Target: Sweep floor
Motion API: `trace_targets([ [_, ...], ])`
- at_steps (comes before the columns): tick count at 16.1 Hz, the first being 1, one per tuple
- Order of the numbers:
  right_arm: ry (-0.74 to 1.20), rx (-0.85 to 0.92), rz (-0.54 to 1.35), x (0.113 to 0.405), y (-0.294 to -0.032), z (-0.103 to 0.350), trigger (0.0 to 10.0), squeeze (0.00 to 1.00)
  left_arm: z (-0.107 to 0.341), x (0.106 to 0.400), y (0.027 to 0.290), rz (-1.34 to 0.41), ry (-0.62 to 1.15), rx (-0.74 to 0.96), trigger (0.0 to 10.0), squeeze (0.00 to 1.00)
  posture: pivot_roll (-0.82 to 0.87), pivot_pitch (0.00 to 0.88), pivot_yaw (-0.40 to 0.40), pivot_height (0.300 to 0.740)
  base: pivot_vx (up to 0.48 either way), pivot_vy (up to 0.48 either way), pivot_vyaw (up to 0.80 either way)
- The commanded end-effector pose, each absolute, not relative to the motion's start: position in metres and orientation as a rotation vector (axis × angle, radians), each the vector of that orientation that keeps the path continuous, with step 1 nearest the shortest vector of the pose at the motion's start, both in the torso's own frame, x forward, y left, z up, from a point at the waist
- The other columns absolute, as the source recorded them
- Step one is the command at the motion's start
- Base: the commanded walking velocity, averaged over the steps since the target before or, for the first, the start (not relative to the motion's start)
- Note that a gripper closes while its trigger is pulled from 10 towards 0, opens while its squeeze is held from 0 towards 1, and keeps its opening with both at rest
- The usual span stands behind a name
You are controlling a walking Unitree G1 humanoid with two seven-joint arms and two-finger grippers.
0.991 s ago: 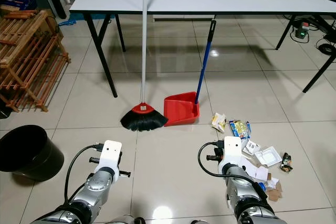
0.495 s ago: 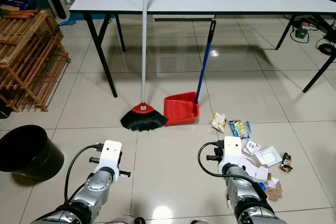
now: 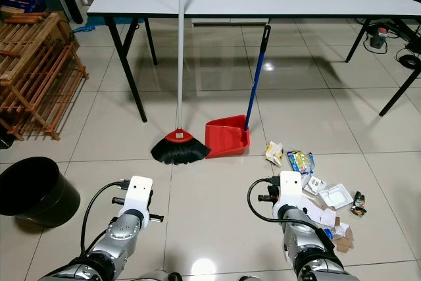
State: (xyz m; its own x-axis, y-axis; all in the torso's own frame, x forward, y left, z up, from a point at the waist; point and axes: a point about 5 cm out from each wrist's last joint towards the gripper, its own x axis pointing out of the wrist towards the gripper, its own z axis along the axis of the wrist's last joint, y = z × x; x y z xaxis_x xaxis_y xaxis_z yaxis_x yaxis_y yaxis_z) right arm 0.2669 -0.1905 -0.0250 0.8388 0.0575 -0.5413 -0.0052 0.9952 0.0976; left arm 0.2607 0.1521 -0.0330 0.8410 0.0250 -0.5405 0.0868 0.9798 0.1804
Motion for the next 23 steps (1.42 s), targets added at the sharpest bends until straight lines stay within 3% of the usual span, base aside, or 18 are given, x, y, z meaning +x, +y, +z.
trace_targets([
  [1,0.575,0.086,0.039,0.266,-0.191,-0.026,10.0,0.0,-0.034,0.26,0.152,-0.024,0.574,0.179,10.0,0.0,0.04,0.082,0.003,0.74,0.0,0.0,0.0],
  [8,0.379,0.083,0.078,0.305,-0.186,0.015,10.0,0.0,0.001,0.295,0.158,0.025,0.403,0.156,10.0,0.0,0.04,0.065,0.004,0.74,0.0,0.0,0.0],
  [14,0.105,0.087,0.089,0.341,-0.179,0.07,10.0,0.0,0.059,0.332,0.157,0.018,0.094,0.24,10.0,0.0,0.03,0.041,0.018,0.74,0.0,0.0,0.0],
  [17,-0.038,0.125,0.037,0.352,-0.182,0.098,10.0,0.0,0.075,0.34,0.144,-0.017,0.023,0.205,10.0,0.0,0.02,0.031,0.026,0.74,0.0,0.0,0.0],
  [18,-0.034,0.085,0.054,0.353,-0.179,0.099,10.0,0.13,0.075,0.34,0.141,-0.026,0.027,0.233,10.0,1.0,0.02,0.025,0.027,0.74,0.0,0.0,0.0],
  [19,-0.042,0.068,0.064,0.355,-0.172,0.102,10.0,1.0,0.074,0.341,0.132,-0.046,0.027,0.27,10.0,1.0,0.02,0.017,0.03,0.74,0.0,0.0,0.0],
  [23,-0.035,0.102,0.073,0.354,-0.163,0.099,10.0,1.0,0.08,0.342,0.118,-0.056,0.001,0.249,10.0,1.0,0.02,0.0,0.026,0.74,0.0,0.0,0.0],
])
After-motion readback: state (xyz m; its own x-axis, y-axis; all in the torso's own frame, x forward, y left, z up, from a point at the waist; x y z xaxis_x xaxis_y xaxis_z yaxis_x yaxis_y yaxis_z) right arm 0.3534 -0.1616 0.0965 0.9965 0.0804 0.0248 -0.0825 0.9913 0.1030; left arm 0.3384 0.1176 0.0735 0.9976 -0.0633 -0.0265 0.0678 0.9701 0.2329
